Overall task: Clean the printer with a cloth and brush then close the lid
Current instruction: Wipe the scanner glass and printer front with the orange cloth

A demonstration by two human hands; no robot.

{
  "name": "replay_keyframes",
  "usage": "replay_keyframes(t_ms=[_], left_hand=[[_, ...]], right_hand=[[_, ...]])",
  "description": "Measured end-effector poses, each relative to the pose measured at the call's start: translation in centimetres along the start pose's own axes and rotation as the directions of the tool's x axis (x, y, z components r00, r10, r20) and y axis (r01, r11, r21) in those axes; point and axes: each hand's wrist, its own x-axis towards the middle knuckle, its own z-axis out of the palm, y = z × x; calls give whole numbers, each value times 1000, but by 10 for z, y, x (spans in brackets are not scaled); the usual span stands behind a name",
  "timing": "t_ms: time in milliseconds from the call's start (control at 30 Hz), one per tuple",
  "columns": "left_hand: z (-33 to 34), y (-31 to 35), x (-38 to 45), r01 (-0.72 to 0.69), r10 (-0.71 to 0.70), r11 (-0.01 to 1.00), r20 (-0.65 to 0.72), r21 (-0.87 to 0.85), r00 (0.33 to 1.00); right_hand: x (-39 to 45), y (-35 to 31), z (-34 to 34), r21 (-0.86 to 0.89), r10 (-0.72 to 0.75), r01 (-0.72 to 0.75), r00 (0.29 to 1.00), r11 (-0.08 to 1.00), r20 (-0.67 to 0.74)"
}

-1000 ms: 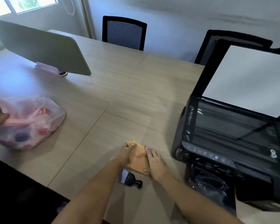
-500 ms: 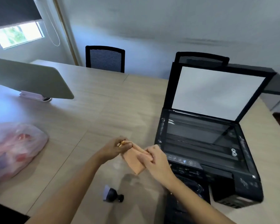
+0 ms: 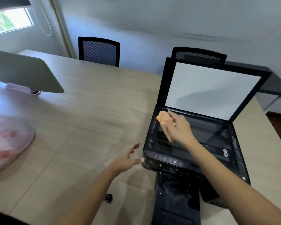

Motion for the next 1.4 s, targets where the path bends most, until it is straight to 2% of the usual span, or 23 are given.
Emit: replay_keyframes(t_ms=[67,100,133,267,400,500,700,800,967,1067,1233,1300,1400], left_hand=[[10,-6,-1,-2,0,1000,50,28,999],[13,-6,0,-16,14,999,61,40,998],[16,-8,3,-28,25,999,61,41,998],[15,-8,4,-56,56,998,51,3,997],[15,-17,6,-64,66,996,27,-63,997],[17,-19,9,-54,55,994,5,-94,998],[24,-25,16,-56,43,978,-72,-199,996],[27,-30,20,-53,32,972,-92,-231,995],[29,-33,22,-44,24,970,-85,-240,996],[29,-35,22,-47,23,969,-99,-244,995],[30,-43,29,-53,25,964,-111,-261,993],[30,-44,30,-47,19,964,-105,-263,994],[30,-44,30,-41,17,969,-100,-244,995]], right_hand=[[-9,-2,35,-216,15,54,952,975,305],[-15,1,54,-322,70,69,914,944,400],[-19,5,69,-394,99,83,902,916,421],[18,14,93,-428,13,113,960,897,281],[68,19,92,-449,52,58,972,892,230],[64,17,97,-451,32,52,984,891,177],[-9,25,102,-460,-116,219,963,861,241],[35,28,99,-487,-113,205,971,849,211],[106,27,93,-508,9,87,983,857,185],[81,26,94,-482,-13,122,974,868,225],[20,35,84,-464,-201,343,923,817,330],[40,36,80,-460,-215,342,927,819,307],[92,37,83,-483,-141,242,962,842,236]])
